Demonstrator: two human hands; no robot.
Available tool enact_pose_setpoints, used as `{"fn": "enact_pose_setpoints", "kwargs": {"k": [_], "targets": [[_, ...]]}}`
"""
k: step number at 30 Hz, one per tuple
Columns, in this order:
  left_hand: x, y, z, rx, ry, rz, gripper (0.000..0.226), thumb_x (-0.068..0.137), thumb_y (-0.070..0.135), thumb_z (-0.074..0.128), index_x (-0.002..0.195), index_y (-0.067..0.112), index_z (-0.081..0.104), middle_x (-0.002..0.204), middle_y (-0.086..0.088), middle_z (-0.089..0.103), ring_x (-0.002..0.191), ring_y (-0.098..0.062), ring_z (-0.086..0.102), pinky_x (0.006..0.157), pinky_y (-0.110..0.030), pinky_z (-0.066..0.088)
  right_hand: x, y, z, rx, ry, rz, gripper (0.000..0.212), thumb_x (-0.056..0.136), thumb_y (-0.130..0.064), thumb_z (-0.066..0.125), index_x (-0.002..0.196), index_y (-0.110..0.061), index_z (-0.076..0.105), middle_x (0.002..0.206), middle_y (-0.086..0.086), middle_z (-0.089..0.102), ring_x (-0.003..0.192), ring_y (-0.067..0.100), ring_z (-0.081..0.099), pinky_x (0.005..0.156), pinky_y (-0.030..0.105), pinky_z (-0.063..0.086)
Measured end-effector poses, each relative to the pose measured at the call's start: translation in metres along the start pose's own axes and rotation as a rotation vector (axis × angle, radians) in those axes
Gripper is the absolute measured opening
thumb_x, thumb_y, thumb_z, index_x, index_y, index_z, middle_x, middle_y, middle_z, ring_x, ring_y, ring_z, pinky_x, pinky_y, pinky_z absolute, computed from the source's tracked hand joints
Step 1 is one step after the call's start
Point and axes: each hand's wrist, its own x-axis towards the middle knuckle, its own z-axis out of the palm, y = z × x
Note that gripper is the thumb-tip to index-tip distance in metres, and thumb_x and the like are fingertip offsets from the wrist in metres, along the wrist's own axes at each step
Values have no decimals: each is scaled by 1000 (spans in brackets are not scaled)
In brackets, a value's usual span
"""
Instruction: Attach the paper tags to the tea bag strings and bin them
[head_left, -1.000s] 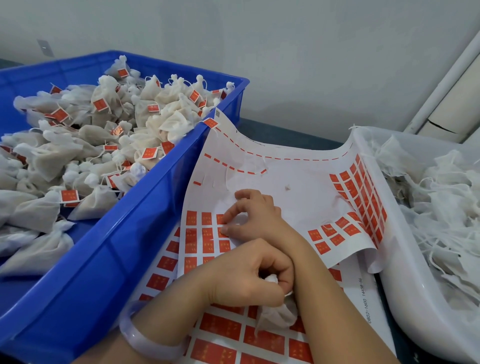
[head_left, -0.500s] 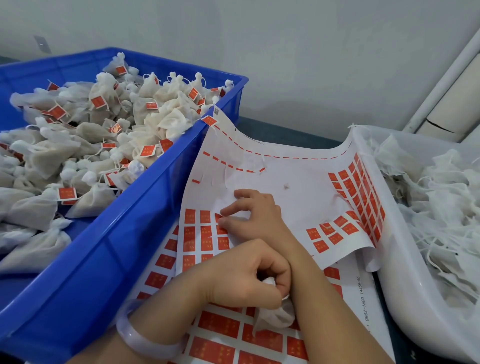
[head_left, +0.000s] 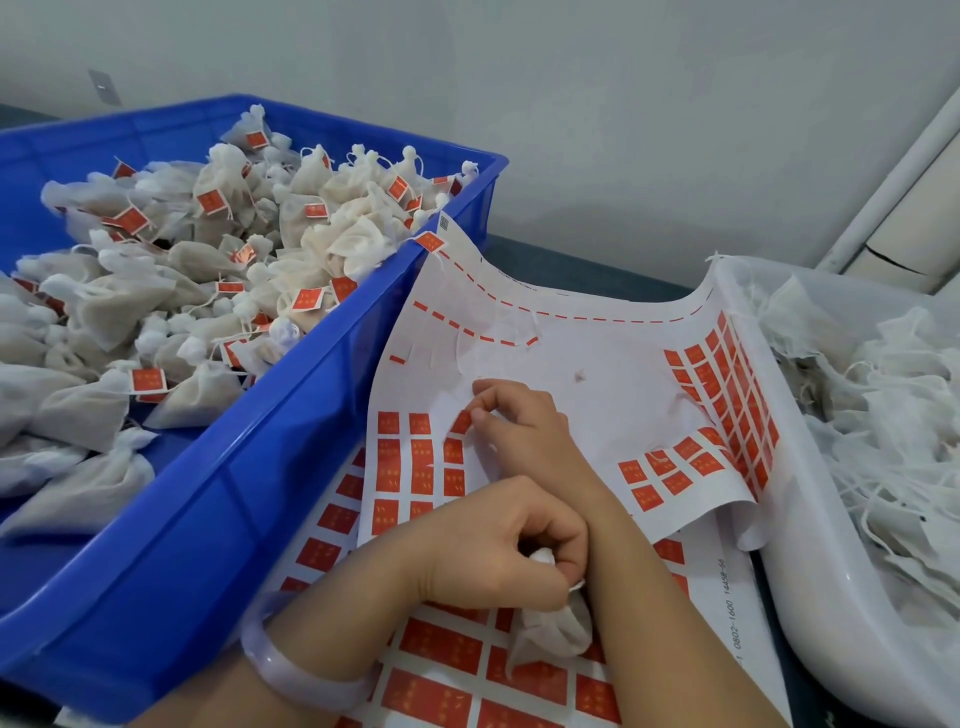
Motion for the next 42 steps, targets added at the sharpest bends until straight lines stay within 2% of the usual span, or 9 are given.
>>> {"fn": "enact_pose_setpoints", "kwargs": {"k": [6, 8, 11, 14, 20, 25, 28, 34, 42], "targets": [[0, -1, -1, 4, 14, 23, 10, 72, 6, 51, 69, 13, 57, 64, 3, 52, 63, -10, 48, 63, -29, 44, -1, -1, -1, 219, 60, 32, 33, 94, -15, 47, 66, -30, 56, 110, -14, 57, 115, 17, 49, 104, 47, 35], [1, -1, -1, -9, 1, 34, 11, 72, 6, 51, 68, 14, 56, 63, 7, 51, 62, -8, 48, 62, -28, 43, -3, -2, -3, 303, 81, 32, 31, 95, -13, 46, 70, -28, 57, 106, -12, 60, 107, 13, 54, 97, 34, 42], [1, -1, -1, -27, -11, 37, 13, 72, 6, 50, 67, 17, 55, 60, 12, 49, 59, -6, 46, 61, -24, 42, -5, -1, -9, 471, 143, 57, 24, 97, -15, 42, 83, -22, 60, 94, -15, 62, 82, -9, 59, 65, 5, 44], [2, -3, -2, -75, 19, 63, 13, 74, 10, 51, 67, 20, 55, 61, 13, 49, 59, -6, 46, 60, -21, 42, -6, 4, -14, 580, 227, 72, 21, 97, -14, 43, 90, -16, 63, 85, -16, 66, 70, -15, 58, 54, 0, 40], [2, -3, -11, -394, 348, 176, 9, 72, 13, 59, 66, 20, 60, 70, 5, 65, 68, -9, 61, 64, -18, 48, -2, 12, -25, 1123, 397, 190, 12, 89, -6, 56, 84, -10, 66, 78, 2, 71, 78, 17, 66, 71, 29, 52], [8, -4, -18, -351, 875, -36, 21, 83, 9, 62, 71, 26, 59, 63, 11, 66, 60, 0, 63, 52, -10, 47, -9, 18, -41, 1568, 486, 186, 10, 83, -11, 65, 90, -8, 72, 83, 9, 73, 70, 17, 70, 55, 25, 55], [7, -6, -21, -356, 1010, -72, 18, 86, 12, 62, 82, 29, 56, 68, 16, 68, 67, 4, 64, 51, -9, 49, -12, 17, -43, 1638, 496, 148, 16, 87, -14, 62, 100, -9, 69, 89, 10, 73, 76, 20, 71, 59, 30, 56], [5, -7, -21, -253, 1039, 0, 22, 91, 10, 55, 75, 24, 60, 71, 15, 68, 74, 3, 65, 56, -3, 44, -21, 14, -52, 1699, 455, 113, 22, 90, -22, 57, 107, -10, 64, 89, 9, 72, 78, 20, 70, 66, 38, 56], [3, -3, -20, -184, 1027, 40, 31, 88, 9, 59, 75, 34, 70, 77, 29, 68, 81, 11, 61, 57, 0, 43, -56, 6, -44, 1349, 404, 165, 11, 67, -19, 69, 76, -19, 75, 81, 4, 72, 67, 13, 68, 58, 27, 54]]}}
